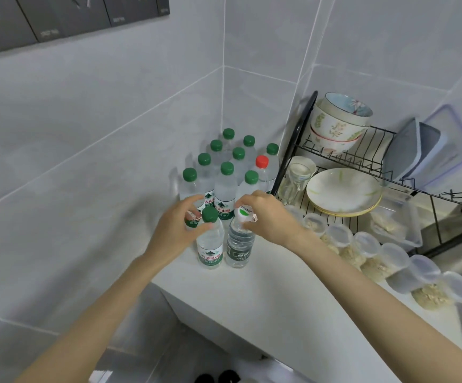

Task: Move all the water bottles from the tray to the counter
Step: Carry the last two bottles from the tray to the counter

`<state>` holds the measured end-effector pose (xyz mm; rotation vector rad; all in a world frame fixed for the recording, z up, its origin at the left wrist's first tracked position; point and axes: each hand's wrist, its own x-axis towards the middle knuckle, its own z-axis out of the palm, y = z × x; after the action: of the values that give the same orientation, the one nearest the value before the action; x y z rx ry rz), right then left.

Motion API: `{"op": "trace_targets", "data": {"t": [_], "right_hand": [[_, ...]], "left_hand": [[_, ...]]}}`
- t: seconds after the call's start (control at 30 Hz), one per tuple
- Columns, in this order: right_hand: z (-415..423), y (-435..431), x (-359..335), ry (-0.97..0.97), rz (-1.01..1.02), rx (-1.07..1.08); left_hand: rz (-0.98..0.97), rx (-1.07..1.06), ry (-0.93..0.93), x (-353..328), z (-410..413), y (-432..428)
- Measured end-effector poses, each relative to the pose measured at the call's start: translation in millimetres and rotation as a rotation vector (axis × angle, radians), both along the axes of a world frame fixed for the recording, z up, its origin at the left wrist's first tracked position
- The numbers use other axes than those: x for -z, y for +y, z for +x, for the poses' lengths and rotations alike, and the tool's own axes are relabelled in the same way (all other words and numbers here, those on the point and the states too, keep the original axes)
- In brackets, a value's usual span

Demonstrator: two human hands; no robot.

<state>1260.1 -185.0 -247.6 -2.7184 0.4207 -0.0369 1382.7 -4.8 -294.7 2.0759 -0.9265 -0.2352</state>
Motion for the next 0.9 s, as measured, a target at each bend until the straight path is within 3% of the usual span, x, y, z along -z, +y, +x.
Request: {"op": "trace_targets", "data": {"t": [0.13, 0.23, 0.5, 0.9], "right_hand": [[5, 2, -8, 0.106, -0.118, -0.059], [6, 4, -9, 0.158, -0.16, -0.092], [9, 3, -7, 0.15, -0.18, -0.093], [36, -9, -9, 0.029, -0.137, 0.052]], "left_hand": [[0.314, 0.18, -0.205, -29, 2, -8], [0.436, 0.24, -0.328, -37, 1, -17], [0.483, 0.26, -0.394, -39, 17, -27], [0.373, 0.339, -0.363, -43, 55, -57]]}}
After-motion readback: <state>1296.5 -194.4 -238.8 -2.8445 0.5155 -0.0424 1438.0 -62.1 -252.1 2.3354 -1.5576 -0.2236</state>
